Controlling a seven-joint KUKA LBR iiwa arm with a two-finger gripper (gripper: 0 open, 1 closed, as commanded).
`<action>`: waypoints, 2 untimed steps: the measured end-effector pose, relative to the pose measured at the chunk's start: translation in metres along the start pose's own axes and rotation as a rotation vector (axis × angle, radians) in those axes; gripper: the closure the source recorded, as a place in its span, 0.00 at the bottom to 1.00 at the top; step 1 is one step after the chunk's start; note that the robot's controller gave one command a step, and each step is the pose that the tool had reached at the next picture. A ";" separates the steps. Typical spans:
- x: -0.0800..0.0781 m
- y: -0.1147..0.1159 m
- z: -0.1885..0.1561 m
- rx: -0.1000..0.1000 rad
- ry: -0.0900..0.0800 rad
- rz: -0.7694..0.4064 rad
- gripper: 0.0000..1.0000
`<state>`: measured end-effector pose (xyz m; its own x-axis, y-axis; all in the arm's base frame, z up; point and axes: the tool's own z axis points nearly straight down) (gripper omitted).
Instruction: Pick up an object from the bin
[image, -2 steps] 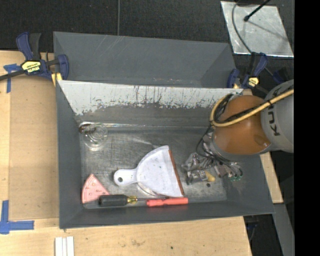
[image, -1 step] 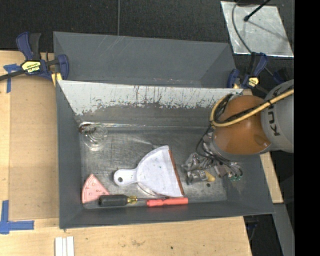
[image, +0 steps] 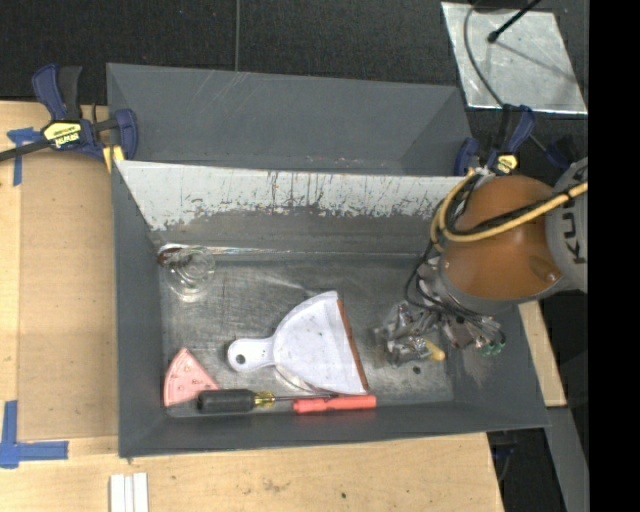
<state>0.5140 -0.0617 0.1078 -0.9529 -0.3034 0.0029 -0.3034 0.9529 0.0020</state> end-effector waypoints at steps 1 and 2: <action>0.000 -0.001 -0.014 0.002 -0.003 -0.016 1.00; 0.006 0.015 -0.025 0.005 -0.010 -0.089 1.00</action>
Offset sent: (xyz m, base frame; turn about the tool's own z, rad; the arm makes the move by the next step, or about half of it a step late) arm -0.0264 0.0103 0.0023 -0.2121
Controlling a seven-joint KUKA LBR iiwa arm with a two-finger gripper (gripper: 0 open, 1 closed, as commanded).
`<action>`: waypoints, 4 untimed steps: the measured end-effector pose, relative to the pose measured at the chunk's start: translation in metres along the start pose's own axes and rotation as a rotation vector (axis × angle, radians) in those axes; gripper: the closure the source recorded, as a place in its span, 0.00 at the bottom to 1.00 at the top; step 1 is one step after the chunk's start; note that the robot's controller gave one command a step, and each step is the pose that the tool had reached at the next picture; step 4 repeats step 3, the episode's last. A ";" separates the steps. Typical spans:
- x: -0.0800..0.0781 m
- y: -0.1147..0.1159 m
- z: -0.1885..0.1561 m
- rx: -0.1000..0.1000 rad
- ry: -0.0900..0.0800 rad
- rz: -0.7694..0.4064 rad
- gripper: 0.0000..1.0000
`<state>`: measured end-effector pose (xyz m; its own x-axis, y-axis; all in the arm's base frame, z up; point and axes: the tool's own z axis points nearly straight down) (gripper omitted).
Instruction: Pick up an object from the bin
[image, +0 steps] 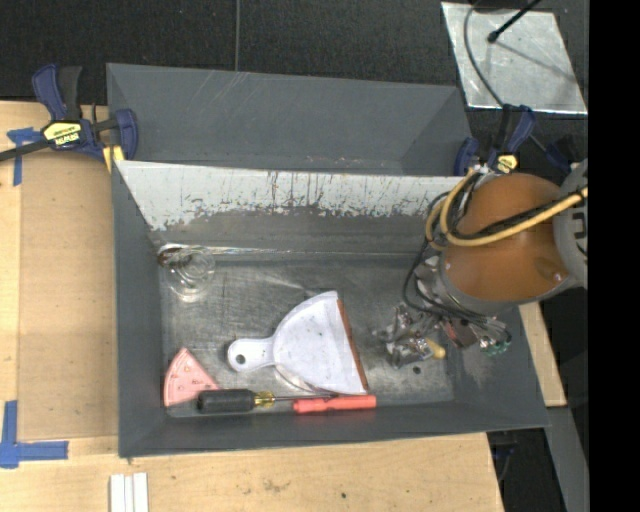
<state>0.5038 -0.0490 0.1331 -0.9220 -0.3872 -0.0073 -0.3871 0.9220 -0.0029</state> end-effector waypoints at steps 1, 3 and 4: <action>-0.003 -0.014 -0.045 -0.005 0.010 -0.036 1.00; 0.005 -0.004 -0.074 -0.008 0.014 -0.035 1.00; 0.005 -0.004 -0.074 -0.008 0.014 -0.035 1.00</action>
Offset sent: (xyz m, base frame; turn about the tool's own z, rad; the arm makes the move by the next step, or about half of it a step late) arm -0.0064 0.0028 -0.0167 -0.0293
